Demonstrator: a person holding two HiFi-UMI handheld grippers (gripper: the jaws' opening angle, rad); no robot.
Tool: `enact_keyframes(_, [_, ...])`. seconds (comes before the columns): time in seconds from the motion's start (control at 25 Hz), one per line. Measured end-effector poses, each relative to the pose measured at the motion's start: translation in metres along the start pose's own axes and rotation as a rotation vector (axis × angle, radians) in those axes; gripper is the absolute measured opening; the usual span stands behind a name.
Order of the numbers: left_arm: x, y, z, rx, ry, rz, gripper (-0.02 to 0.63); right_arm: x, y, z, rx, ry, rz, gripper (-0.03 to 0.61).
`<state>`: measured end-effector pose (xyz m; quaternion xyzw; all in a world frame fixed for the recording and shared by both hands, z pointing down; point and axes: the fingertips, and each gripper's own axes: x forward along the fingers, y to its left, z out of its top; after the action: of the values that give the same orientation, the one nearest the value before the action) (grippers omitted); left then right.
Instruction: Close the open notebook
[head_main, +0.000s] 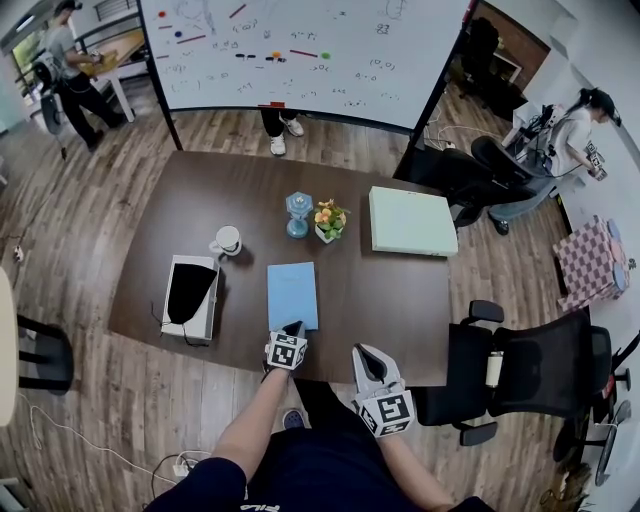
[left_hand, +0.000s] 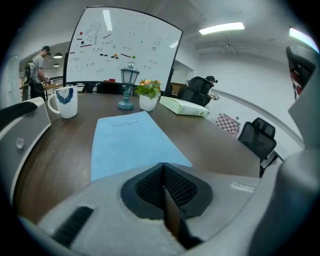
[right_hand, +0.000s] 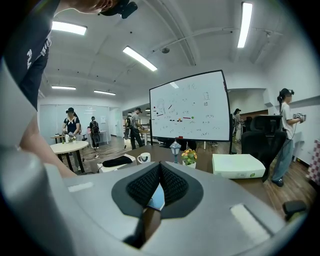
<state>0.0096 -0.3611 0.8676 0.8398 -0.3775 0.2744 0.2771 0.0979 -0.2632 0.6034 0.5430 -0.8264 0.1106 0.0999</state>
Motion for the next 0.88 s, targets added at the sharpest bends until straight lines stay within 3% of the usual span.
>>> enact_keyframes(0.48, [0.004, 0.004, 0.0, -0.104, 0.04, -0.009, -0.006, 0.004, 0.0, -0.004, 0.024, 0.008, -0.005, 0.0])
enact_keyframes(0.6, [-0.006, 0.012, 0.003, -0.17, -0.02, 0.005, -0.006, 0.006, 0.0, -0.005, 0.024, 0.013, -0.007, 0.0])
enact_keyframes(0.88, [-0.072, 0.019, 0.062, -0.156, -0.269, 0.006, -0.006, 0.013, -0.005, 0.004, 0.019, -0.009, -0.016, 0.0])
